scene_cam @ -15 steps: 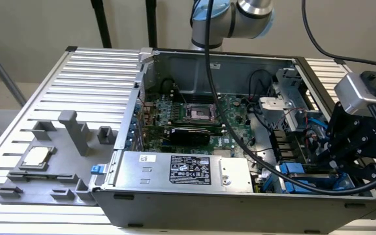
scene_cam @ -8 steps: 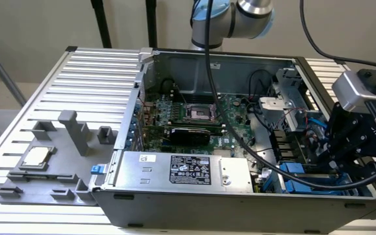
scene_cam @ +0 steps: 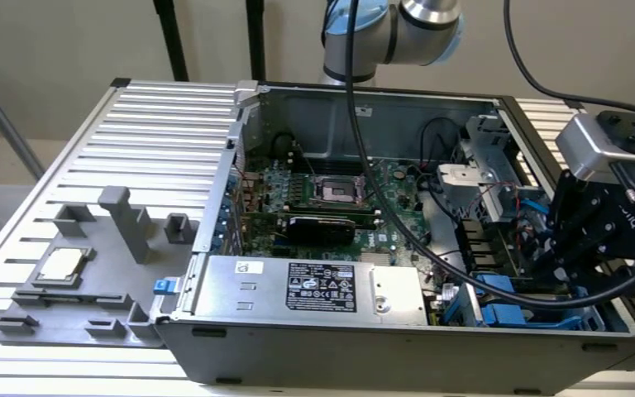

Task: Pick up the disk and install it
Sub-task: 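Insert the first disk wire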

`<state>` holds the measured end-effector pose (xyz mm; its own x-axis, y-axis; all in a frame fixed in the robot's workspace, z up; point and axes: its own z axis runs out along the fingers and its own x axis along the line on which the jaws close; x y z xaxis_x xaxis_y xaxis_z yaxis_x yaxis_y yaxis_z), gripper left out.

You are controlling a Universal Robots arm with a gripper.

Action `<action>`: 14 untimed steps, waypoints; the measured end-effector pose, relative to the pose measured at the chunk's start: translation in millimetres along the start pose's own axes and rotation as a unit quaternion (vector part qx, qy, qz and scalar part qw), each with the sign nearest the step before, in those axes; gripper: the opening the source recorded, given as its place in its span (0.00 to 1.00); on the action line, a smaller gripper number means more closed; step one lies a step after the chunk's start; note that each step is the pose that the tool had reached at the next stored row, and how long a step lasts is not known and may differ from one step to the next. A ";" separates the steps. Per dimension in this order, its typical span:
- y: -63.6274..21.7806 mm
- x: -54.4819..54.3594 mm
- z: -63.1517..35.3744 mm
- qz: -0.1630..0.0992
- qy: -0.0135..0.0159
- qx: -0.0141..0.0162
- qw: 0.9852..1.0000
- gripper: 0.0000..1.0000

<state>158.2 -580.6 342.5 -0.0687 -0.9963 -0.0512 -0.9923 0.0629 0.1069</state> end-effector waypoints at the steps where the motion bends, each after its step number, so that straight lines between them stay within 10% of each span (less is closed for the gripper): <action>1: 0.0 0.0 0.0 0.000 0.001 0.000 1.000 0.16; 14: -0.2 -0.4 0.9 0.001 0.002 0.001 1.000 0.16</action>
<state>158.4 -580.2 341.6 -0.0698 -0.9965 -0.0467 -0.9923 0.0645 0.1058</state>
